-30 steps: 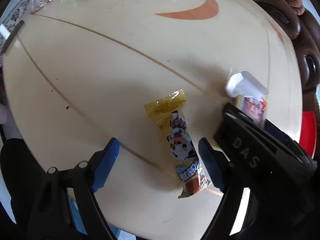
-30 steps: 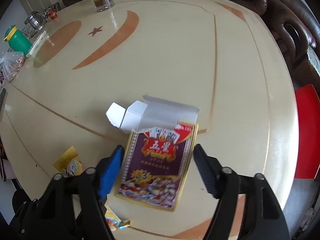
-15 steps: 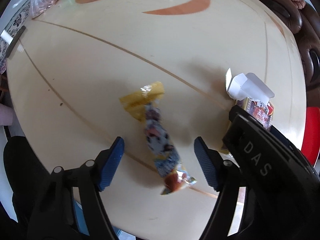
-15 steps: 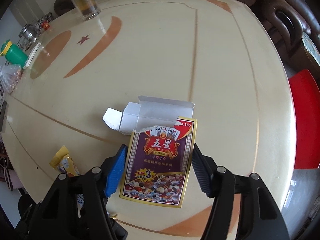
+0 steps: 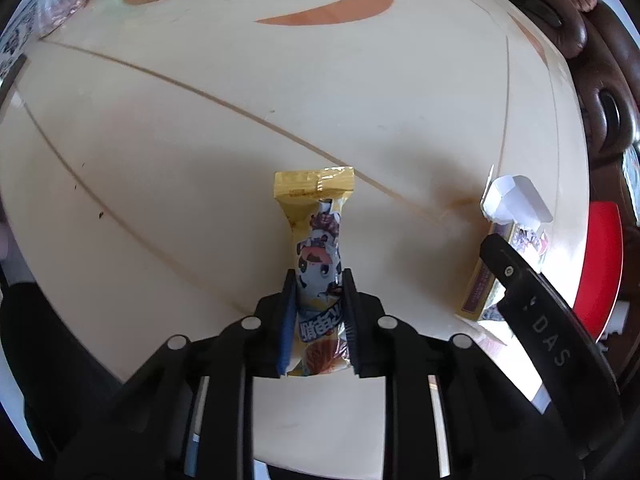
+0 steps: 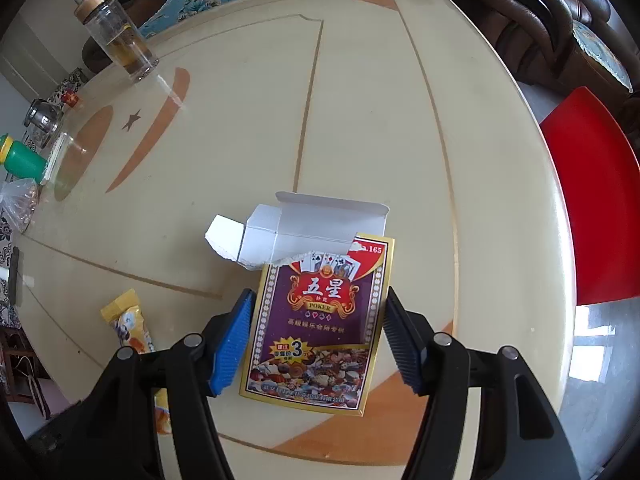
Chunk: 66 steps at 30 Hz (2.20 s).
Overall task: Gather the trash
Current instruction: 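Close the left gripper on the candy bar while the right gripper grasps the card box, then lift the candy bar and card box and carry both over the pink bin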
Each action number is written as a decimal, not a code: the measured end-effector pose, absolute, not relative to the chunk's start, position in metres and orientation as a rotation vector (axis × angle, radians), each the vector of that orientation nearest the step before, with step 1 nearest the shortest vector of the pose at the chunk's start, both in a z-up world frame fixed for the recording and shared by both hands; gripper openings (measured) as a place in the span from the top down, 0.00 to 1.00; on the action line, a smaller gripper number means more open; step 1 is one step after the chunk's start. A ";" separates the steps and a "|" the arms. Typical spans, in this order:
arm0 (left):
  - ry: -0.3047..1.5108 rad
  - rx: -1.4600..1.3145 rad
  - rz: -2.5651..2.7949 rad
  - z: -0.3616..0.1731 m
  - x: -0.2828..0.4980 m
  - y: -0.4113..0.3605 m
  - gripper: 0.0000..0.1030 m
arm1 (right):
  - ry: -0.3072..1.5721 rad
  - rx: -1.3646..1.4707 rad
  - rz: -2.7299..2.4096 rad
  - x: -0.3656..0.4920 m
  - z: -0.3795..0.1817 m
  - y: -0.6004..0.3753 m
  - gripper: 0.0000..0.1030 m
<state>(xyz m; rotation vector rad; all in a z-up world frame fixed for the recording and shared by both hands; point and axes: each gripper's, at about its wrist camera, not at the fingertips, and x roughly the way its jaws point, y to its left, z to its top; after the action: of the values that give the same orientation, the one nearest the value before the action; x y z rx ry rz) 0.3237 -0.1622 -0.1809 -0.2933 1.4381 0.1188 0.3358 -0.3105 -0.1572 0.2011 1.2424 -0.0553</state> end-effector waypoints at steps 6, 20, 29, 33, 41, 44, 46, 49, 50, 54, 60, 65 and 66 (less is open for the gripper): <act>1.435 -0.237 0.005 -0.181 0.332 -0.156 0.83 | 1.225 0.186 -0.056 0.329 -0.154 -0.312 0.40; 1.219 -0.049 -0.226 -0.132 0.296 -0.156 0.83 | 1.114 0.128 -0.013 0.295 -0.123 -0.297 0.40; 1.007 0.051 -0.325 -0.077 0.240 -0.137 0.83 | 1.003 0.095 0.040 0.236 -0.077 -0.273 0.40; 0.957 0.070 -0.350 -0.059 0.223 -0.111 0.83 | 0.942 0.066 0.060 0.203 -0.054 -0.254 0.40; 0.887 0.112 -0.383 -0.036 0.170 -0.087 0.83 | 0.847 0.032 0.088 0.131 -0.019 -0.220 0.40; 0.876 0.130 -0.395 -0.035 0.149 -0.079 0.83 | 0.827 0.026 0.095 0.108 -0.011 -0.207 0.40; 0.873 0.141 -0.400 -0.036 0.139 -0.076 0.83 | 0.810 0.034 0.097 0.091 -0.007 -0.201 0.40; 0.882 0.158 -0.410 -0.042 0.123 -0.070 0.83 | 0.811 0.027 0.091 0.071 -0.006 -0.193 0.40; 0.889 0.163 -0.412 -0.045 0.119 -0.068 0.83 | 0.814 0.024 0.090 0.068 -0.008 -0.191 0.40; 0.919 0.189 -0.421 -0.062 0.102 -0.061 0.83 | 0.837 0.030 0.087 0.049 -0.017 -0.184 0.40; 0.945 0.220 -0.441 -0.082 0.080 -0.053 0.83 | 0.857 0.043 0.086 0.024 -0.030 -0.173 0.40; 0.972 0.242 -0.458 -0.098 0.067 -0.047 0.83 | 0.880 0.057 0.088 0.012 -0.044 -0.166 0.40; 0.978 0.245 -0.464 -0.101 0.064 -0.045 0.83 | 0.888 0.061 0.089 0.009 -0.048 -0.165 0.40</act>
<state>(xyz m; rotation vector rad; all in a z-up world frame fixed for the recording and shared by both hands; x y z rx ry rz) 0.0639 -0.0452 -0.1013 0.2452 0.9777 -0.4643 0.0093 -0.1646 -0.0476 0.0612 0.8879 0.0887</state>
